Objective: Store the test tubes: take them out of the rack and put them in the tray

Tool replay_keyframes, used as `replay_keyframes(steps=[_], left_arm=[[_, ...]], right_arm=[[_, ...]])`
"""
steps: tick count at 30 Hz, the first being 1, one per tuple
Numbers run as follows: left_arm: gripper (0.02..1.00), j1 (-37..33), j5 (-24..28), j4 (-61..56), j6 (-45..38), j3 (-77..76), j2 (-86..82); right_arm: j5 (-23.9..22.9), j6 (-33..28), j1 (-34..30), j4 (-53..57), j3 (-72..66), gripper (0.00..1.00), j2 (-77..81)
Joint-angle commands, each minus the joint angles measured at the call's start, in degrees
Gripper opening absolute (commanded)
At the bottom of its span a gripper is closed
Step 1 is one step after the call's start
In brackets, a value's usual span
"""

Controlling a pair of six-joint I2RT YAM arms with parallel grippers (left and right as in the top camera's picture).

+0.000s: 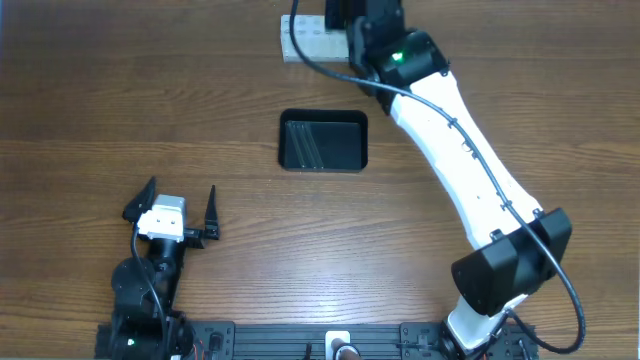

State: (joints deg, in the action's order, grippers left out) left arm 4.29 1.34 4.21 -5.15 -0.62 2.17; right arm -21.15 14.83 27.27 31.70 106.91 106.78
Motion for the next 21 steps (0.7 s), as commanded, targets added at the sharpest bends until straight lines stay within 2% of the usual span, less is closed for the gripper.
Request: replay_keyframes(steps=[1,3,6,21], left_arm=[[1.000,-0.3,0.7,0.2,-0.4,0.3,-0.5],[1.000,-0.3,0.7,0.2,-0.4,0.3,-0.5],[1.000,-0.3,0.7,0.2,-0.4,0.3,-0.5],[1.000,-0.3,0.7,0.2,-0.4,0.3,-0.5]], right_arm=[[6.6,6.0,1.2,13.1,-1.0,0.104,3.7],[9.1,6.7,1.2,18.2,-1.0,0.082,5.3],[9.3,9.0,1.2,22.1,-1.0,0.069,8.4],[9.3,11.8,1.3,24.5,-1.0,0.034,16.2]])
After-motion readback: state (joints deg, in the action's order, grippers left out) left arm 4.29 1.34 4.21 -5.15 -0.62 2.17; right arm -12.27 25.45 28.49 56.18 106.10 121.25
